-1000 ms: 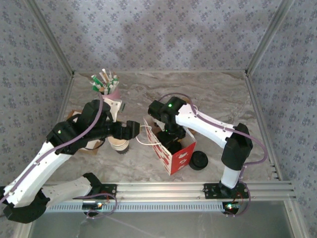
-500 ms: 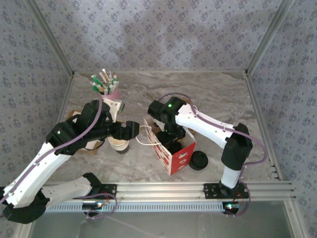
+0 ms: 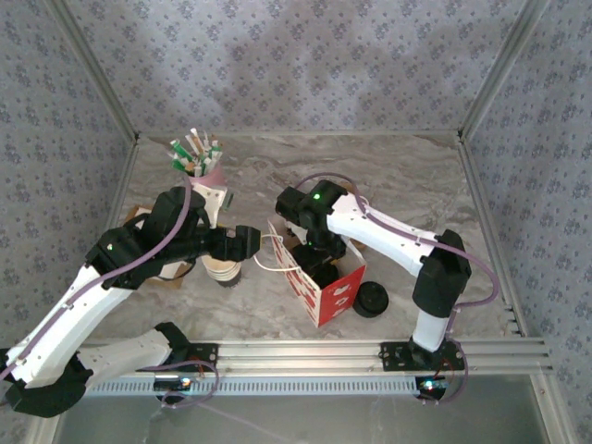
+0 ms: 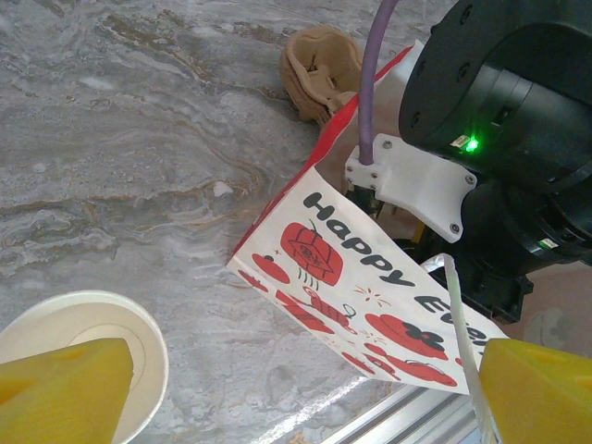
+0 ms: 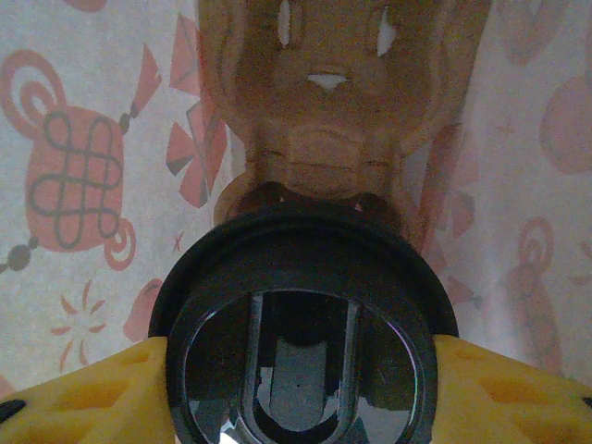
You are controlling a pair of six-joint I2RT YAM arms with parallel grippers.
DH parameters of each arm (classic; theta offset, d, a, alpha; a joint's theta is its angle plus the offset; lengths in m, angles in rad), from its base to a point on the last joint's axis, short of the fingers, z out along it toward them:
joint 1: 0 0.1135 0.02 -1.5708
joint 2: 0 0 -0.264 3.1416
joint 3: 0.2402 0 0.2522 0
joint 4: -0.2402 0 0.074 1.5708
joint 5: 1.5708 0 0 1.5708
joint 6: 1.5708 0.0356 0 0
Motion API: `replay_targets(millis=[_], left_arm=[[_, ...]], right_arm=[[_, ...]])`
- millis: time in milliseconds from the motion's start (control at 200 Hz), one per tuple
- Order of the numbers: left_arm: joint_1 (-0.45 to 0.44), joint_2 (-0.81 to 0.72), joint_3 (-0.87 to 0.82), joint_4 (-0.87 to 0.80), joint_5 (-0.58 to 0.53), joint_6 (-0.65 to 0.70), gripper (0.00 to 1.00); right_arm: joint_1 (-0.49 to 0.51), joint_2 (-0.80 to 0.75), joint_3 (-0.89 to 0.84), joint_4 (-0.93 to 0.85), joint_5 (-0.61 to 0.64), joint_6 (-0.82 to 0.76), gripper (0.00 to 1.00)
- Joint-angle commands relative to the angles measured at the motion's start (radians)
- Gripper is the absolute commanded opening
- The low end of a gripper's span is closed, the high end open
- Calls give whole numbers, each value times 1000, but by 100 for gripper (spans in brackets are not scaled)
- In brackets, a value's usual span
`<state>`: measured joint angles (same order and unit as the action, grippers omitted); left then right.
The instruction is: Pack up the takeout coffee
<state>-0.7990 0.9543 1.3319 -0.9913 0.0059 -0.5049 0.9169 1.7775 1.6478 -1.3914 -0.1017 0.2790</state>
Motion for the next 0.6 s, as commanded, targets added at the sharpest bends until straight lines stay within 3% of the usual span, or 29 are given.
replay_targets(millis=[0, 595], left_arm=[[-5, -15, -5, 17, -9, 13, 97], [-6, -14, -2, 17, -9, 12, 96]], right_arm=[[5, 11, 12, -19, -8, -4, 61], [-3, 5, -26, 38, -23, -8, 61]])
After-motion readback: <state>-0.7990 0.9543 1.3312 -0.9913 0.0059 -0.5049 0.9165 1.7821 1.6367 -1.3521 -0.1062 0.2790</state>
